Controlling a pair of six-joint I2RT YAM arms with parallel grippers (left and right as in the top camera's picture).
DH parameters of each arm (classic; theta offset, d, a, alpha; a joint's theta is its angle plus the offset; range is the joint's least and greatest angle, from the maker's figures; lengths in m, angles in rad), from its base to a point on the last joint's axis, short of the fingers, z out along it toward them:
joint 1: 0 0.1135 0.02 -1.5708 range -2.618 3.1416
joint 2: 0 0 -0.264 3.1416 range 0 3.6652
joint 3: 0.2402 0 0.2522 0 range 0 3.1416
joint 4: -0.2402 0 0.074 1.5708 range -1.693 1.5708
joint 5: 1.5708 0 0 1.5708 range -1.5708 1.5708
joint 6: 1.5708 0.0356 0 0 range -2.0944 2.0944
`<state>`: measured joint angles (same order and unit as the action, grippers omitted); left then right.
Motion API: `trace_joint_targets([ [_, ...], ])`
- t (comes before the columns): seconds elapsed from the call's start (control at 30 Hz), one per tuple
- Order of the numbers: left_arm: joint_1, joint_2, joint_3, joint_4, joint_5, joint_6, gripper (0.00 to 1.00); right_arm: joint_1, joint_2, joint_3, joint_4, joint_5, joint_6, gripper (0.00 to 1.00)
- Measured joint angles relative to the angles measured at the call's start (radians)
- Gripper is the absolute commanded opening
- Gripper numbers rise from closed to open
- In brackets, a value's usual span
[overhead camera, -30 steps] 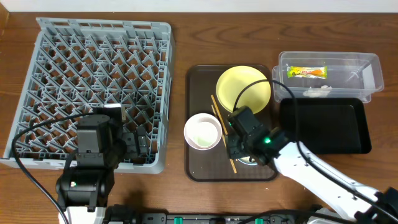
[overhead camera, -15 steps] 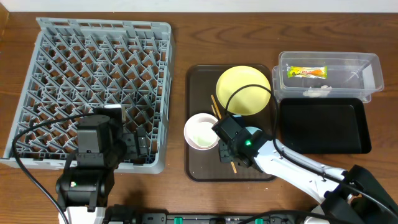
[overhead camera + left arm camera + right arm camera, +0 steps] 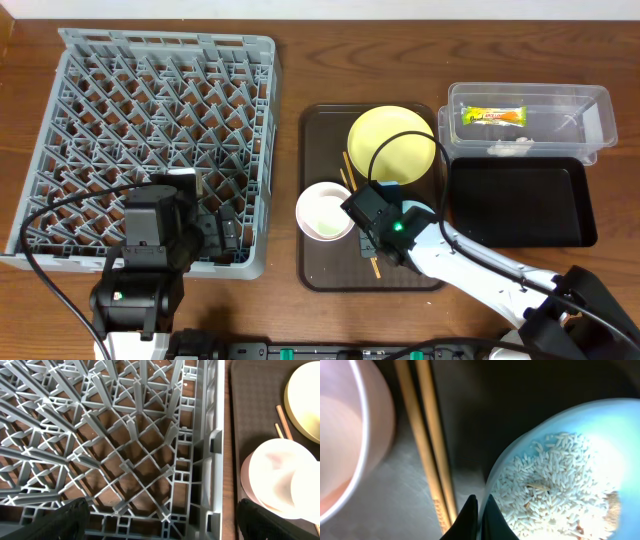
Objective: Sort waste into correct bins and load items into the dishwasher
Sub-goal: 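Grasp the rim of the light-blue rice bowl with the right gripper, then tip the blue bowl over the black tray to dump the rice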
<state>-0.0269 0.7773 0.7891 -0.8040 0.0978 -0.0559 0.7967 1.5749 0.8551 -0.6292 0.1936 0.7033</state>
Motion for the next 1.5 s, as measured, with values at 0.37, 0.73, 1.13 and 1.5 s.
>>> trace_joint_targets([
  [0.37,0.0,0.0,0.0,0.0,0.0,0.0,0.95,-0.014,-0.021,0.143,-0.153,0.09,-0.061,0.01],
  [0.73,0.0,0.0,0.0,0.0,0.0,0.0,0.95,-0.235,-0.213,0.158,-0.167,0.039,-0.093,0.01],
  [1.13,0.0,0.0,0.0,0.0,0.0,0.0,0.95,-0.676,-0.236,0.159,-0.158,-0.35,-0.264,0.01],
  [1.5,0.0,0.0,0.0,0.0,0.0,0.0,0.95,-0.98,-0.166,0.159,-0.154,-0.711,-0.418,0.01],
])
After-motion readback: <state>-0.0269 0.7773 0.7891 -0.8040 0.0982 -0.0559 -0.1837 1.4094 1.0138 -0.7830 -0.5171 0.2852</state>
